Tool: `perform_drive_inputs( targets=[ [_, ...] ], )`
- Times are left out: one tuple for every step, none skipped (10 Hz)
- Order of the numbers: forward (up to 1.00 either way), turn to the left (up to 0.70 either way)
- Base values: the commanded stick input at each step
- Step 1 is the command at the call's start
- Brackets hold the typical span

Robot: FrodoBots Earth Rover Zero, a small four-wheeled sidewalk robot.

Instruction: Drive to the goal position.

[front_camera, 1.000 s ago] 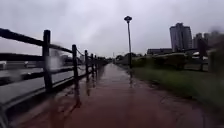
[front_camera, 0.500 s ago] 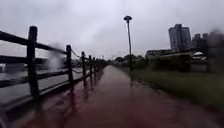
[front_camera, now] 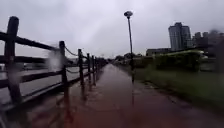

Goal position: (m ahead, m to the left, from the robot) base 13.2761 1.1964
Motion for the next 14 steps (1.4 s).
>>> perform_drive_inputs(
  targets=[
    [1.00,0.01],
    [1.00,0.01],
    [1.00,0.01],
    [1.00,0.01],
    [1.00,0.01],
    [1.00,0.01],
    [1.00,0.01],
    [1.00,0.01],
    [1.00,0.01],
    [1.00,0.01],
    [1.00,0.01],
    [1.00,0.01],
    [1.00,0.01],
    [1.00,0.01]
  ],
)
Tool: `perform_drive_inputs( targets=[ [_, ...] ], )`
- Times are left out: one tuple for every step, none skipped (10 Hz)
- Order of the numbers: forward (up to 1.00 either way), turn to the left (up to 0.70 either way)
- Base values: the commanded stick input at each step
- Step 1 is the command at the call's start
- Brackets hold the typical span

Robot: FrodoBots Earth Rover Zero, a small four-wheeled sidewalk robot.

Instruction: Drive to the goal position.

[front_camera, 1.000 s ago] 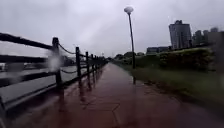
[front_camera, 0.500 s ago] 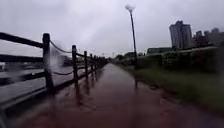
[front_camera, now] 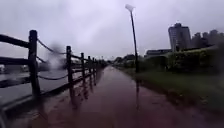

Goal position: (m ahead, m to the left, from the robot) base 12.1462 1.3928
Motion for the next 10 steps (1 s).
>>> perform_drive_inputs(
  targets=[
    [1.00,0.01],
    [1.00,0.01],
    [1.00,0.01],
    [1.00,0.01],
    [1.00,0.01],
    [1.00,0.01],
    [1.00,0.01],
    [1.00,0.01],
    [1.00,0.01],
    [1.00,0.01]
  ],
)
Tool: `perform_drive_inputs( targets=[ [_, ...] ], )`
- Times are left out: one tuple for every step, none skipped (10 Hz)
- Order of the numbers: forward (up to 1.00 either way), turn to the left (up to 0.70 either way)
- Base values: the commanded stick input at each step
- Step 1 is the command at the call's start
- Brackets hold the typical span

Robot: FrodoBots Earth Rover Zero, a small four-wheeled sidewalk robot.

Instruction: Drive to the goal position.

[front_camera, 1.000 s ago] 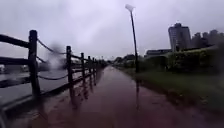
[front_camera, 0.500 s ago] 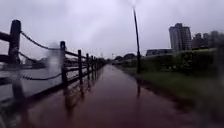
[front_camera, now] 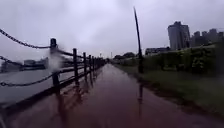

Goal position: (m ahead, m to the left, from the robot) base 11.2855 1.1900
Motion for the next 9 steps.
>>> perform_drive_inputs(
  targets=[
    [1.00,0.01],
    [1.00,0.01],
    [1.00,0.05],
    [1.00,0.12],
    [1.00,0.17],
    [1.00,0.10],
    [1.00,0.01],
    [1.00,0.01],
    [1.00,0.01]
  ],
)
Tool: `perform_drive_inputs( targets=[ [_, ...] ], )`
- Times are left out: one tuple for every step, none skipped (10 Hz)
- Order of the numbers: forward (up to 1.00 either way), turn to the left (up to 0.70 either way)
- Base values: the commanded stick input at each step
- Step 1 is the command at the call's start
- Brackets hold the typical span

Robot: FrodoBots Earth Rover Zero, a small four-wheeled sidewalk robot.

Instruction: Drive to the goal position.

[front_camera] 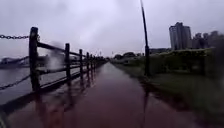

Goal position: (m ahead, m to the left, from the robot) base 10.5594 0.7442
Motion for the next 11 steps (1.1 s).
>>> perform_drive_inputs(
  targets=[
    [1.00,0.01],
    [1.00,0.01],
    [1.00,0.01],
    [1.00,0.01],
    [1.00,0.01],
    [1.00,0.01],
    [1.00,0.01],
    [1.00,0.01],
    [1.00,0.01],
    [1.00,0.01],
    [1.00,0.01]
  ],
)
